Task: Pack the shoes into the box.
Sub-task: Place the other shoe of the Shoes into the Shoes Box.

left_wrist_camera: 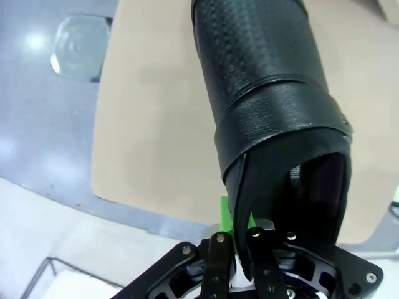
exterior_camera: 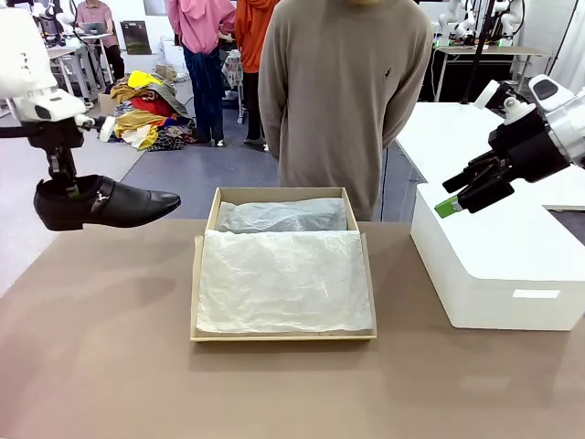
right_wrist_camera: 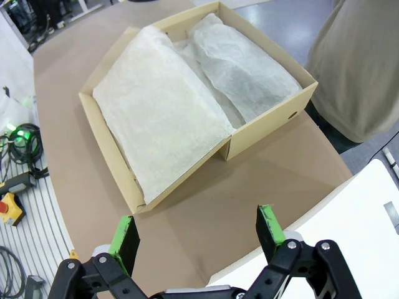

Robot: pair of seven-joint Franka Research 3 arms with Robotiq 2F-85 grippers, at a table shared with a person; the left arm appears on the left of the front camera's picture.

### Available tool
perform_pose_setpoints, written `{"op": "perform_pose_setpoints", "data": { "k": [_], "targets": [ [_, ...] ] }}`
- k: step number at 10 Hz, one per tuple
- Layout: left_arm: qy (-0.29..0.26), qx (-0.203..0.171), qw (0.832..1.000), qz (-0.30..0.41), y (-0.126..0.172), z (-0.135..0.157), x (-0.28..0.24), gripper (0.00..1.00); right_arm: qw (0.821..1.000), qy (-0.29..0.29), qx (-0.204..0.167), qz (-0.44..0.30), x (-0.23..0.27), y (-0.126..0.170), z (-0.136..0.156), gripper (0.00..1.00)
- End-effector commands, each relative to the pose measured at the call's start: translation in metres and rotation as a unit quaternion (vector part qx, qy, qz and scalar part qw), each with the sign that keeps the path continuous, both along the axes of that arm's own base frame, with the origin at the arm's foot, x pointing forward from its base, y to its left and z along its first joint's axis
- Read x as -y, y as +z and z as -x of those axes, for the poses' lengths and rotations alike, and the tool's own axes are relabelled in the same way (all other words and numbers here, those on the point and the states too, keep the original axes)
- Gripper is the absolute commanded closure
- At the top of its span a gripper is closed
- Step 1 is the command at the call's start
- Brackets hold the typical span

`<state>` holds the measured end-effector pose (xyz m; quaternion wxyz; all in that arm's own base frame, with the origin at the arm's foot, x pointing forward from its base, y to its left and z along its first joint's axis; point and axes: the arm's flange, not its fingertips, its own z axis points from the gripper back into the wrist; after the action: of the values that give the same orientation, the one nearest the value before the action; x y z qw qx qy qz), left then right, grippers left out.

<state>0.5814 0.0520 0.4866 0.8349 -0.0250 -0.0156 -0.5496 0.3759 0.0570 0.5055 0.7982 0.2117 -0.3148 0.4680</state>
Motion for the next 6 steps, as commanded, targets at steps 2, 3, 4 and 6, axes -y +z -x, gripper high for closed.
{"op": "perform_pose_setpoints", "data": {
  "k": [2, 3, 4, 6],
  "targets": [
    [0.064, -0.006, 0.997, 0.034, 0.021, 0.009, 0.017, 1.00, 1.000, 0.011, 0.013, -0.012, 0.000, -0.001, -0.004, 0.00],
    [0.066, -0.002, 0.997, 0.029, 0.028, 0.016, 0.021, 1.00, 1.000, 0.011, 0.013, -0.012, 0.000, -0.001, -0.004, 0.00],
    [0.054, 0.002, 0.999, 0.004, 0.035, 0.022, 0.024, 1.00, 1.000, 0.011, 0.013, -0.012, 0.000, -0.001, -0.004, 0.00],
    [0.056, -0.009, 0.998, 0.024, 0.017, 0.007, 0.018, 1.00, 1.000, 0.011, 0.013, -0.012, 0.000, -0.001, -0.004, 0.00]
  ]
}}
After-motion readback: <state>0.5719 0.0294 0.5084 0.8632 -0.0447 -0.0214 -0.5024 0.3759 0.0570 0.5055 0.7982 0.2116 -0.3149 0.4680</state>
